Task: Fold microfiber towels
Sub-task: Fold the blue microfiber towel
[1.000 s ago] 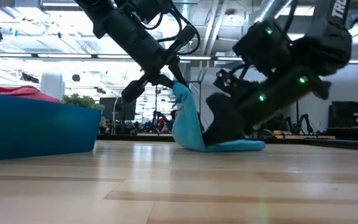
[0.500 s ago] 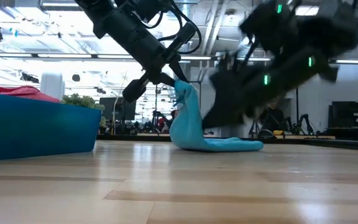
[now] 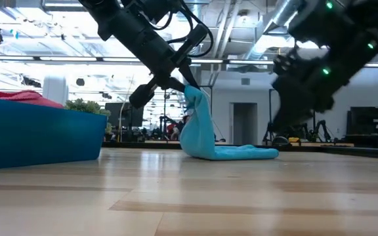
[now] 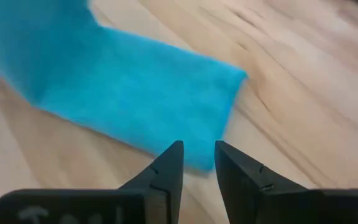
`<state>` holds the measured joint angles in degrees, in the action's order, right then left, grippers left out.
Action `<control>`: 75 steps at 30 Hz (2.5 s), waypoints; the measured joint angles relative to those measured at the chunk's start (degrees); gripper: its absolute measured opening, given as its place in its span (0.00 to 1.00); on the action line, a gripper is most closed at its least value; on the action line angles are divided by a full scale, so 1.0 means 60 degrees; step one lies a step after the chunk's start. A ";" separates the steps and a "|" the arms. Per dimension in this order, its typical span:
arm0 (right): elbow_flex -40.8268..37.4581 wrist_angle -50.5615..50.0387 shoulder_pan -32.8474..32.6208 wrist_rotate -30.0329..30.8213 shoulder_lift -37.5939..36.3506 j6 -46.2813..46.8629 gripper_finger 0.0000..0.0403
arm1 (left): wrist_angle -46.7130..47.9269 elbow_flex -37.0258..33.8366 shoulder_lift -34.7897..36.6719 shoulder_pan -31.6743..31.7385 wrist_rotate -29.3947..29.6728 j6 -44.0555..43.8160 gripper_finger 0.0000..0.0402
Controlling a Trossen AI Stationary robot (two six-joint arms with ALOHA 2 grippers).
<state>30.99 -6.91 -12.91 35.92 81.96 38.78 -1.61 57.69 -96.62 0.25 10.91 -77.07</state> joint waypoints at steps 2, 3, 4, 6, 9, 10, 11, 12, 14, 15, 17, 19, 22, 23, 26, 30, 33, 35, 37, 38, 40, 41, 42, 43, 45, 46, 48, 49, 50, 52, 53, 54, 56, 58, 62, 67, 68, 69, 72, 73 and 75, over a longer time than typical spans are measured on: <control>-0.0422 0.0288 0.0052 0.0012 -0.0093 0.0270 0.29 | -0.0017 0.0000 0.0000 -0.0048 0.0194 -0.0002 0.01; -0.0622 0.0560 0.0104 0.0008 -0.0117 0.0286 0.29 | -0.0006 0.0000 0.0000 -0.0059 0.0290 -0.0007 0.01; -0.0770 0.0901 0.0162 -0.0004 -0.0105 0.0286 0.29 | -0.0011 0.0000 0.0000 -0.0061 0.0334 -0.0008 0.01; -0.0938 0.1601 0.0279 -0.0017 0.0057 0.0232 0.29 | -0.0129 0.0000 0.0000 -0.0054 0.0329 -0.0074 0.01; -0.0981 0.2492 0.0485 -0.0250 0.0504 -0.0200 0.29 | -0.0307 0.0011 -0.0230 -0.0054 0.0291 -0.0254 0.01; -0.0981 0.2712 0.0550 -0.0328 0.0637 -0.0303 0.29 | -0.0192 -0.0016 -0.0277 -0.0062 0.0242 -0.0305 0.01; -0.0980 0.2937 0.0628 -0.0380 0.0790 -0.0366 0.29 | -0.0230 -0.0029 -0.0354 -0.0062 0.0255 -0.0373 0.01; -0.0967 0.3116 0.0702 -0.0419 0.0982 -0.0391 0.29 | -0.0509 0.0047 -0.0473 -0.0062 0.0254 -0.0440 0.01; -0.0998 0.3127 0.0822 -0.0480 0.1210 -0.0370 0.29 | -0.0498 0.0159 -0.0543 -0.0065 0.0240 -0.0481 0.01; -0.0990 0.3270 0.0882 -0.0526 0.1340 -0.0363 0.29 | -0.0526 0.0315 -0.0666 -0.0065 0.0262 -0.0446 0.01; -0.0978 0.3295 0.0950 -0.0639 0.1398 -0.0372 0.29 | -0.0433 0.0520 -0.0834 -0.0065 0.0244 -0.0345 0.01; -0.0968 0.3482 0.0990 -0.0760 0.1397 -0.0511 0.29 | -0.0530 0.0831 -0.1018 -0.0063 0.0190 -0.0327 0.01; -0.0970 0.3673 0.0992 -0.0764 0.1397 -0.0883 0.29 | -0.0543 0.1325 -0.1492 -0.0056 -0.0096 -0.0100 0.01; -0.0970 0.3749 0.0992 -0.0763 0.1397 -0.0963 0.29 | -0.0329 0.1448 -0.1675 -0.0050 -0.0172 -0.0052 0.01; -0.0976 0.3705 0.0988 -0.0803 0.1397 -0.0969 0.29 | -0.0176 0.1966 -0.2181 -0.0047 -0.0327 0.0009 0.01; -0.0999 0.3655 0.0912 -0.0953 0.1388 -0.0967 0.29 | -0.0399 0.2353 -0.2556 0.0005 -0.0106 -0.0013 0.01; -0.0992 0.3595 0.0817 -0.0988 0.1317 -0.0967 0.29 | -0.0375 0.2531 -0.2682 0.0108 -0.0175 -0.0009 0.01; -0.0996 0.3421 0.0799 -0.1001 0.1319 -0.0967 0.29 | -0.0363 0.2592 -0.2690 0.0167 -0.0232 0.0002 0.01; -0.0999 0.3443 0.0802 -0.0996 0.1320 -0.0967 0.29 | -0.0360 0.2630 -0.2699 0.0181 -0.0081 0.0015 0.01; -0.0999 0.3463 0.0801 -0.0997 0.1320 -0.0967 0.29 | -0.0331 0.2631 -0.2699 0.0179 0.0140 0.0009 0.01; -0.0999 0.3466 0.0777 -0.0997 0.1320 -0.0944 0.29 | -0.0332 0.2637 -0.2699 0.0175 0.0572 0.0006 0.01; -0.0999 0.3466 0.0758 -0.0997 0.1320 -0.0878 0.29 | -0.0355 0.2637 -0.2699 0.0175 0.0658 0.0006 0.01; -0.0999 0.3446 0.0729 -0.0997 0.1320 -0.0783 0.29 | -0.0386 0.2637 -0.2699 0.0175 0.0668 0.0014 0.01; -0.0999 0.3447 0.0712 -0.0997 0.1320 -0.0729 0.29 | -0.0391 0.2637 -0.2699 0.0175 0.0683 0.0068 0.01; -0.0999 0.3374 0.0687 -0.1077 0.1196 -0.0716 0.29 | -0.0336 0.2637 -0.2699 0.0172 0.0721 0.0234 0.01; -0.0999 0.3344 0.0669 -0.1115 0.1052 -0.0715 0.29 | -0.0315 0.2637 -0.2699 0.0172 0.0734 0.0283 0.01; -0.0989 0.3234 0.0644 -0.1117 0.0730 -0.0712 0.29 | -0.0317 0.2637 -0.2699 0.0172 0.0748 0.0403 0.01; -0.0995 0.3068 0.0628 -0.1114 0.0526 -0.0712 0.29 | -0.0317 0.2637 -0.2699 0.0172 0.0748 0.0406 0.01; -0.0995 0.2959 0.0608 -0.1107 0.0288 -0.0714 0.29 | -0.0303 0.2637 -0.2699 0.0172 0.0762 0.0403 0.01; -0.0995 0.2740 0.0587 -0.0981 -0.0235 -0.0738 0.29 | -0.0300 0.2637 -0.2699 0.0172 0.0776 0.0414 0.02; -0.0995 0.2621 0.0587 -0.0968 -0.0498 -0.0777 0.29 | -0.0353 0.2637 -0.2750 0.0172 0.0795 0.0414 0.03; -0.0995 0.2519 0.0589 -0.0964 -0.0757 -0.0834 0.29 | -0.0424 0.2639 -0.2798 0.0172 0.0790 0.0415 0.05; -0.0995 0.2502 0.0591 -0.0959 -0.1208 -0.1010 0.29 | -0.0324 0.2634 -0.2862 0.0172 0.0727 0.0416 0.09; -0.0995 0.2523 0.0591 -0.0950 -0.1565 -0.1184 0.29 | -0.0715 0.2659 -0.3081 0.0172 0.0724 0.0410 0.15; -0.0990 0.2433 0.0591 -0.0943 -0.1925 -0.1292 0.29 | -0.1535 0.2707 -0.3521 0.0172 0.0170 0.0406 0.24; -0.1009 0.2289 0.0591 -0.0978 -0.1947 -0.1292 0.29 | -0.1725 0.2928 -0.3755 0.0238 0.0063 0.0314 0.35; -0.0997 0.2365 0.0581 -0.0990 -0.1924 -0.1242 0.29 | -0.1733 0.2929 -0.3765 0.0280 0.0083 0.0350 0.37; -0.0988 0.2347 0.0549 -0.0981 -0.1931 -0.1173 0.29 | -0.1729 0.2929 -0.3767 0.0326 0.0136 0.0355 0.39; -0.0998 0.2317 0.0460 -0.0979 -0.2147 -0.1133 0.29 | -0.1731 0.2929 -0.3765 0.0510 0.0219 0.0204 0.47; -0.0992 0.2302 0.0440 -0.0980 -0.2225 -0.1119 0.29 | -0.1727 0.2929 -0.3767 0.0589 0.0199 0.0092 0.49; -0.0995 0.2207 0.0386 -0.0979 -0.2421 -0.1115 0.29 | -0.1730 0.2929 -0.3767 0.0737 0.0039 -0.0063 0.53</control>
<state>25.02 6.33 -10.60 30.04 67.44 32.09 -11.99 75.26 -119.22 4.67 11.14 -77.44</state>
